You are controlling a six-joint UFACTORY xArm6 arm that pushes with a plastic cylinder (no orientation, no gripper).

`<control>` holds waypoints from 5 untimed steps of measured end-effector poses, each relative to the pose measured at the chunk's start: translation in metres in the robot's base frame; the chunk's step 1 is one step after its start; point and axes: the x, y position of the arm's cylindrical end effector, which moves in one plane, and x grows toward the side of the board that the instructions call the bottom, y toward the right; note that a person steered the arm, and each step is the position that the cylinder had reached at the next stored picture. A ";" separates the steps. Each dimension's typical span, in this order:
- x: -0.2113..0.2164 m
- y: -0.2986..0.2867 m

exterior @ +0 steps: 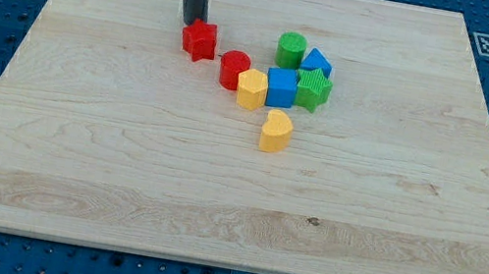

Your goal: Slide the red star closer to the red circle

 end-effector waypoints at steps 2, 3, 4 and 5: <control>0.000 -0.022; 0.005 -0.019; 0.012 0.000; 0.013 0.019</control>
